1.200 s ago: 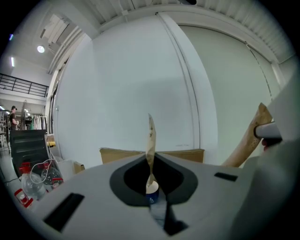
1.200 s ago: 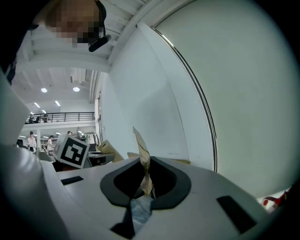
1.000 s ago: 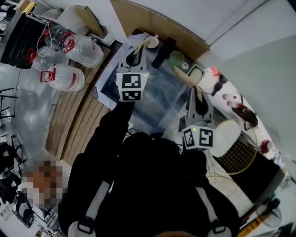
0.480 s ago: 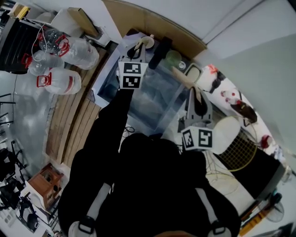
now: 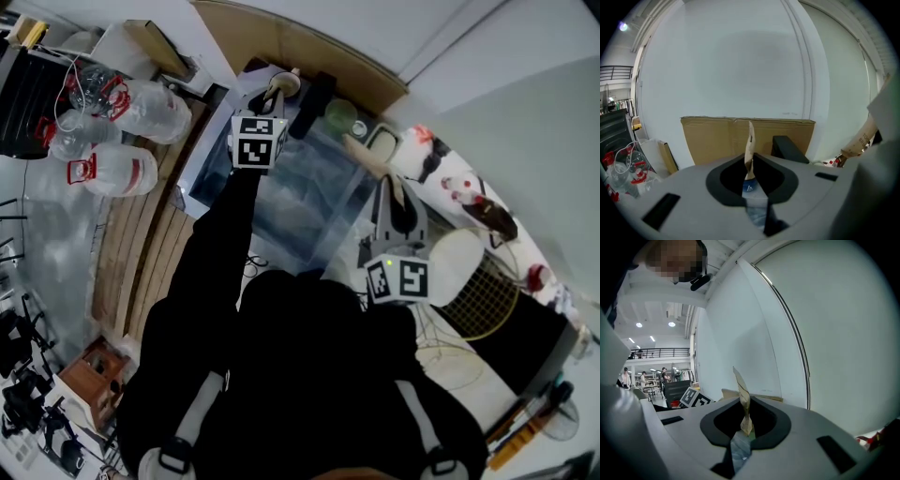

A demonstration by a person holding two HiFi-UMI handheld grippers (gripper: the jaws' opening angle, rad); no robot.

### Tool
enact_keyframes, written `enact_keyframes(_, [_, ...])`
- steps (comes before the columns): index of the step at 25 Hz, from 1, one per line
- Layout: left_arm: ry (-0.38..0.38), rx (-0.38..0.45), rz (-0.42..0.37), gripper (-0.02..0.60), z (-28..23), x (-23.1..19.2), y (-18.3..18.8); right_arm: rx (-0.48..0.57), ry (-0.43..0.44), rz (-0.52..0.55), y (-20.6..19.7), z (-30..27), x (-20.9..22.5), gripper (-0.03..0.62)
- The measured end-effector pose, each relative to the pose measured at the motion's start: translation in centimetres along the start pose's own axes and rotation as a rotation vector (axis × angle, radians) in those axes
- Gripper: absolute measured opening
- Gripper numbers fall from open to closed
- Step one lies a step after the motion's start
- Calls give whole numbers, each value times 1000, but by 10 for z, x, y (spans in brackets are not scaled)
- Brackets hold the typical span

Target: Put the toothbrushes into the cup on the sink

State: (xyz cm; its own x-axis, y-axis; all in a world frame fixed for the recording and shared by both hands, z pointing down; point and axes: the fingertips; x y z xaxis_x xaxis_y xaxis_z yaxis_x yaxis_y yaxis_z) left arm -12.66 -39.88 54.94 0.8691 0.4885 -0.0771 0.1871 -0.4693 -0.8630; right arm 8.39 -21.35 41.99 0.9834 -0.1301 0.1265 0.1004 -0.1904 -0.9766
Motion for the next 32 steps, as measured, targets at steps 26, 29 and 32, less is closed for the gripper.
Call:
enact_keyframes(26, [46, 199, 19, 2, 140, 65, 24, 41, 12, 25, 16, -43, 12, 34])
enact_keyframes(29, [62, 214, 15, 2, 159, 73, 21, 33, 20, 20, 11, -53, 14, 34])
enact_keyframes(32, [66, 223, 32, 2, 177, 81, 15, 11, 23, 2, 3, -64, 14, 34])
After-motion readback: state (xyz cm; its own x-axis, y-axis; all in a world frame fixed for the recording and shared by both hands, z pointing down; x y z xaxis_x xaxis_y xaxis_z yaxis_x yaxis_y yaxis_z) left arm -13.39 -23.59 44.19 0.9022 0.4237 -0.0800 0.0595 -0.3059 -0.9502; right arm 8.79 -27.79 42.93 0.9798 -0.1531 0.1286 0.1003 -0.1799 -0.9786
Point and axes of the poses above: the fingertips, and each gripper's own axes: z backward along the fingers, x to its right, y out of its top, and after that the axes turned 9 degrees about -y, right-handed
